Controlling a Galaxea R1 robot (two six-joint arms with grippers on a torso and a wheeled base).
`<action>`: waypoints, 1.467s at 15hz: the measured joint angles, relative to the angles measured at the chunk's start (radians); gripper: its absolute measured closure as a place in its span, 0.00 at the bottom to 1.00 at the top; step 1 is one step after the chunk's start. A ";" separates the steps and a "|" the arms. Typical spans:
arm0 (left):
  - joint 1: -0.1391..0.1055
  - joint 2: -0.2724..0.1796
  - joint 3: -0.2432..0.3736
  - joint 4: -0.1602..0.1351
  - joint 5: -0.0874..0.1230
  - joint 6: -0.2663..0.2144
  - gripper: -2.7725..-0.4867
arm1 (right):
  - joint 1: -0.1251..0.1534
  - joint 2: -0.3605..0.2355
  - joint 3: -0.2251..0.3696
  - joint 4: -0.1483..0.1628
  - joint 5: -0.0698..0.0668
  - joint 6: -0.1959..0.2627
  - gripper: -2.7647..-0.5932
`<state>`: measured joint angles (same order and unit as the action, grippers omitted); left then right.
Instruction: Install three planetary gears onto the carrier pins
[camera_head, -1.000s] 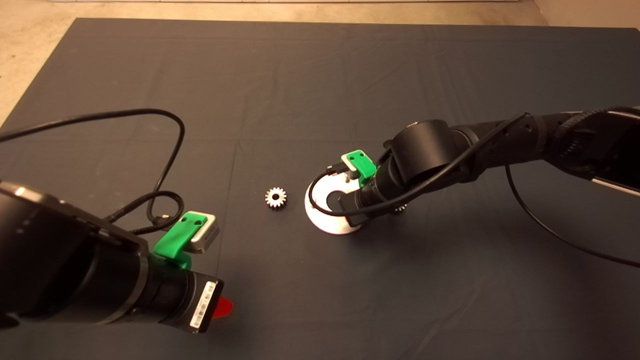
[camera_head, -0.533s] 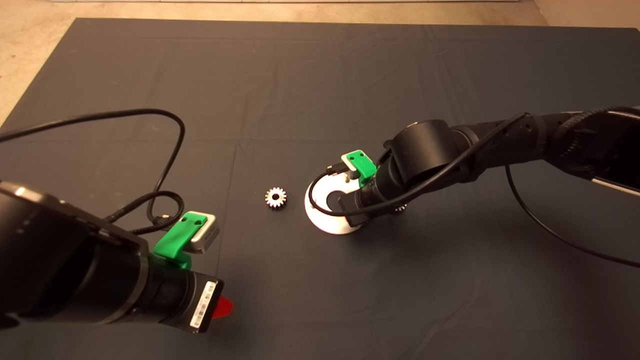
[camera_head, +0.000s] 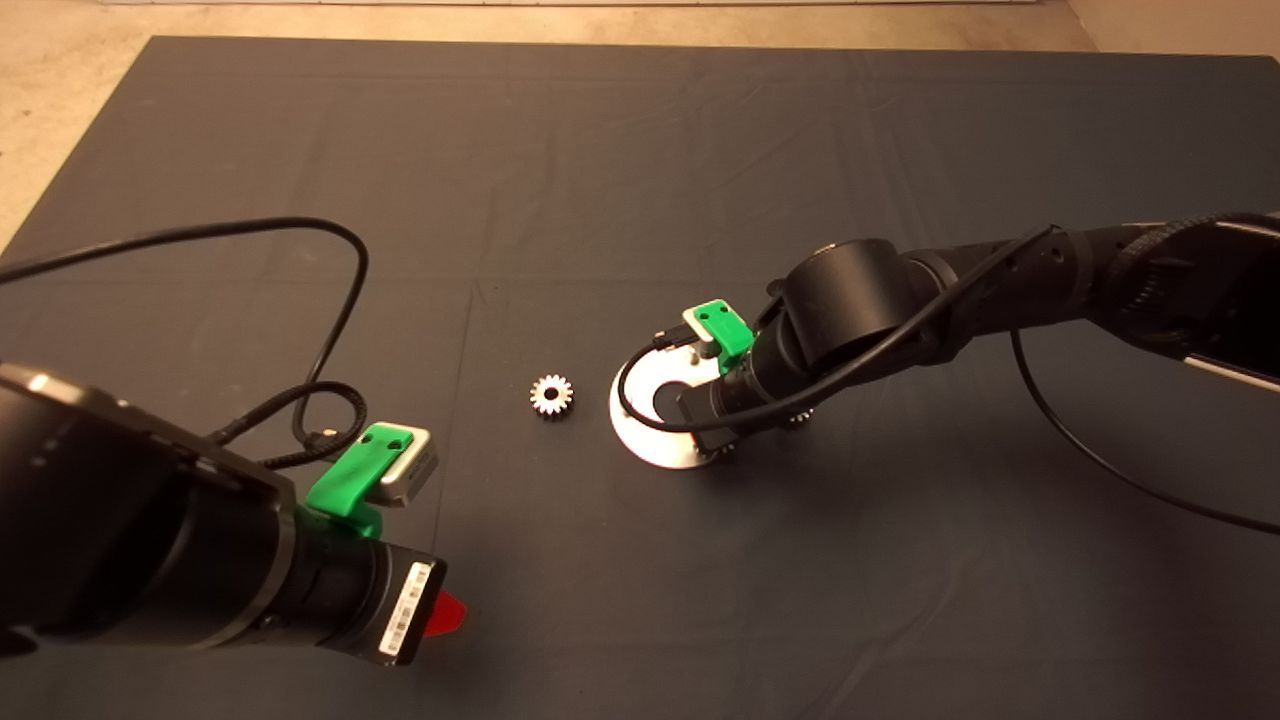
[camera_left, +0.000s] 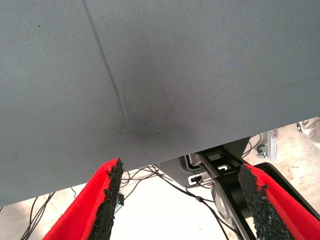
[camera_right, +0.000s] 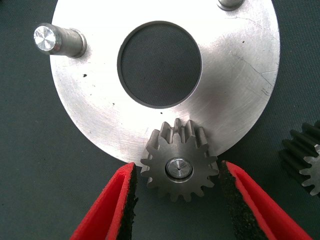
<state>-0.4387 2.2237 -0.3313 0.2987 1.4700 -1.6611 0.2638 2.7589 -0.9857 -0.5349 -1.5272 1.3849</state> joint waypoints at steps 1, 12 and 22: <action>0.000 0.000 0.000 0.000 0.000 0.000 0.50 | 0.000 0.000 0.000 0.000 0.000 0.000 0.68; 0.000 -0.002 0.000 0.000 -0.002 0.000 0.50 | 0.007 -0.070 0.003 0.000 0.001 0.003 0.53; 0.000 -0.002 0.000 0.000 -0.011 0.000 0.50 | 0.019 -0.196 0.042 0.000 -0.003 0.004 0.53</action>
<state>-0.4383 2.2215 -0.3313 0.2987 1.4589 -1.6611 0.2828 2.5634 -0.9434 -0.5349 -1.5306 1.3888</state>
